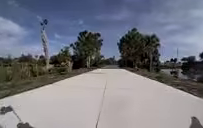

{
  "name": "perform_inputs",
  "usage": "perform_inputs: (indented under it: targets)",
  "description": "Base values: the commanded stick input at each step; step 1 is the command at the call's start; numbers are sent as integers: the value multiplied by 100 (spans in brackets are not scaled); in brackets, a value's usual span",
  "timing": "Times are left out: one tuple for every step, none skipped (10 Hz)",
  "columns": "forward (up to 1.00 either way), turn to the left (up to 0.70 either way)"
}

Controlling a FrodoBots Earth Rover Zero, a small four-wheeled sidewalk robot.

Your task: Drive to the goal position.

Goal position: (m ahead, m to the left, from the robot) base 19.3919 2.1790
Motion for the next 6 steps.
perform_inputs:
  targets:
    - [74,-12]
    - [74,-37]
    - [74,-37]
    - [74,-16]
    - [74,0]
    - [74,-14]
